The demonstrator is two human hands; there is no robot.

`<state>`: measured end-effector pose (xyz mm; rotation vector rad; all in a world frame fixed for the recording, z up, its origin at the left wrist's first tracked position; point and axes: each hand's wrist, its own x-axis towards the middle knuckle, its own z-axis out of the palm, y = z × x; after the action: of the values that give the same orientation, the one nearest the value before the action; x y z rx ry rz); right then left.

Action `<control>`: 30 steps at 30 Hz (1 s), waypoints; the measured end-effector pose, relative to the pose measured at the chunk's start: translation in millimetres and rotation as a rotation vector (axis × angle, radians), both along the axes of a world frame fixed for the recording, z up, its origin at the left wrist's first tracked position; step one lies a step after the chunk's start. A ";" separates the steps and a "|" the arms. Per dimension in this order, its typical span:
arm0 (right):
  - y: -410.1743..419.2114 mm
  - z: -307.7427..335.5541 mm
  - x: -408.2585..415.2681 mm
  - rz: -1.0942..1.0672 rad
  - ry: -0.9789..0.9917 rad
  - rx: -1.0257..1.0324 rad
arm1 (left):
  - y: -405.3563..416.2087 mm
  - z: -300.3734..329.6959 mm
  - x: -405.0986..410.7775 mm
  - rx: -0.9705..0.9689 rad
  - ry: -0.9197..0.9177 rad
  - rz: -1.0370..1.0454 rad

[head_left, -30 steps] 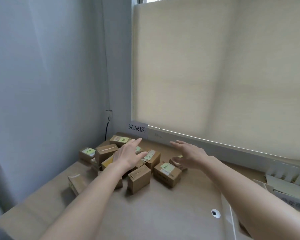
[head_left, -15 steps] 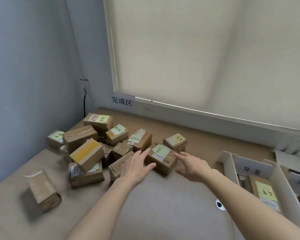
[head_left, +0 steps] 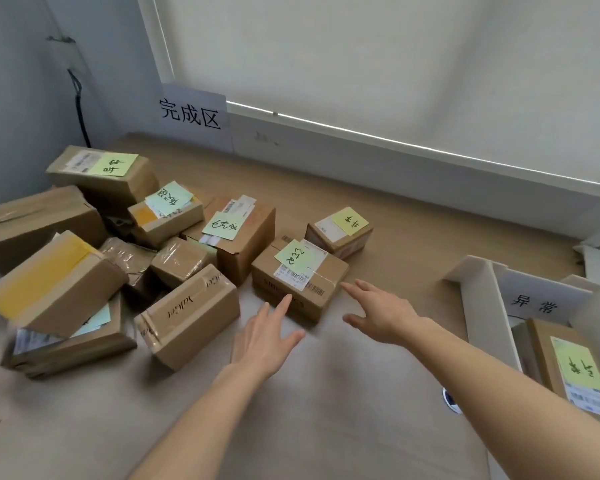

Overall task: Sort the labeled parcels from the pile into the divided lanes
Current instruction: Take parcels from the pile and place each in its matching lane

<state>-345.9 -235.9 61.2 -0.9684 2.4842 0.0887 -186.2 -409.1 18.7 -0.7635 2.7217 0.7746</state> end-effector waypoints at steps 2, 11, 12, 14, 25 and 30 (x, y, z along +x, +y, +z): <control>-4.1 -17.6 -12.5 -0.008 -0.014 0.008 | -2.6 -13.9 -13.9 0.023 -0.023 0.006; -35.0 -48.3 -65.9 -0.027 -0.095 -0.039 | -7.4 -46.9 -54.6 0.096 -0.021 0.042; -37.8 -49.3 -69.0 -0.029 -0.109 -0.041 | -8.5 -48.2 -55.9 0.094 -0.005 0.050; -42.2 -51.0 -71.4 -0.033 -0.130 -0.044 | -11.1 -51.3 -58.0 0.104 0.024 0.069; -28.9 -60.6 -38.9 0.033 -0.152 -0.117 | -15.3 -67.4 -42.6 0.194 0.143 0.167; -31.2 -79.9 -28.4 0.015 -0.237 -0.193 | -22.4 -68.0 -35.1 0.192 0.224 0.159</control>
<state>-374.3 -267.1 -18.7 -1.0113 2.2975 -0.2518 -221.3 -431.5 -49.4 -0.9060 2.7459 1.2051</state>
